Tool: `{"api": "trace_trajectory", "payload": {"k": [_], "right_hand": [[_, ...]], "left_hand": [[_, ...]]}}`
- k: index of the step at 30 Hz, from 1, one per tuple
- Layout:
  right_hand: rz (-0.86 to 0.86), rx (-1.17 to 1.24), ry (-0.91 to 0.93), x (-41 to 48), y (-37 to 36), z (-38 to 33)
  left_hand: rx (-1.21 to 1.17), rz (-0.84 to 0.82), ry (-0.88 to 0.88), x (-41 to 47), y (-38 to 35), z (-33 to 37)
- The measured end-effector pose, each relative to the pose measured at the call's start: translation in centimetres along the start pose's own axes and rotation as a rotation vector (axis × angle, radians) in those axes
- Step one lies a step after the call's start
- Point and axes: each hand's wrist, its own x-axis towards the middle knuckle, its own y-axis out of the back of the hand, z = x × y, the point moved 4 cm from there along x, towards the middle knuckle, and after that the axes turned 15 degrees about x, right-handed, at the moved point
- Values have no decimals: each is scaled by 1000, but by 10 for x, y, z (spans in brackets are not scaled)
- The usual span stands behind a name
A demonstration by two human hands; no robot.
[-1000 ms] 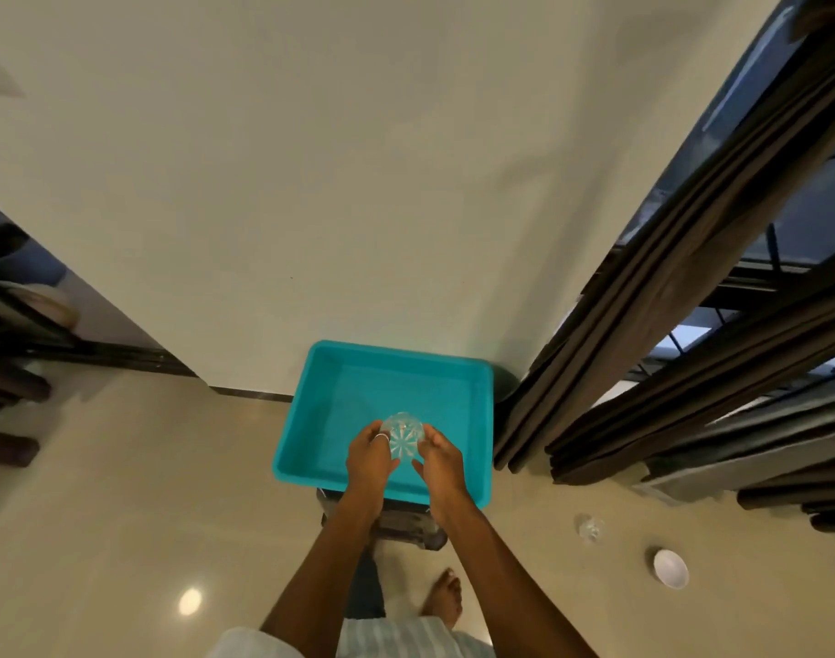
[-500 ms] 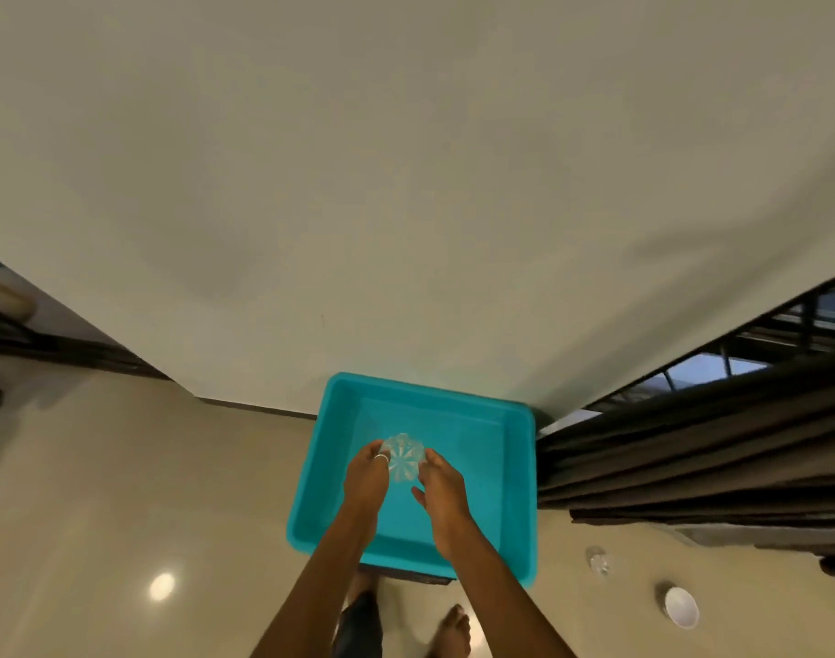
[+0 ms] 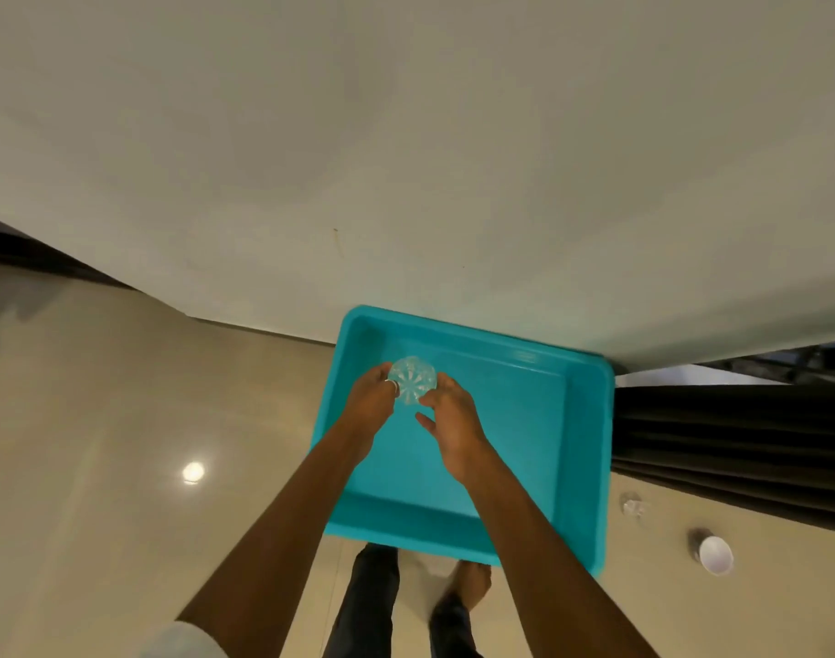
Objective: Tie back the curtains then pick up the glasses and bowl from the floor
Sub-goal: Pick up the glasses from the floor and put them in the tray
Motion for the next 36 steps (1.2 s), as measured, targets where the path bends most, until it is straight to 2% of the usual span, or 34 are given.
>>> {"api": "trace_trajectory", "payload": {"k": [10,19,30,36], "right_hand": [[-22,-144,-22,45,-3,12],[-16,-141,-48,43,2,12],[44,-129,-13,21,17,11],[67,-71,-4,-19,32,5]], "left_hand": [[3,-94,13,44,-3,-16],[3,-180,33,57,-4,-18],[-4,0,95,35,11,-20],[-9,-8,111,-12,-3,-24]]}}
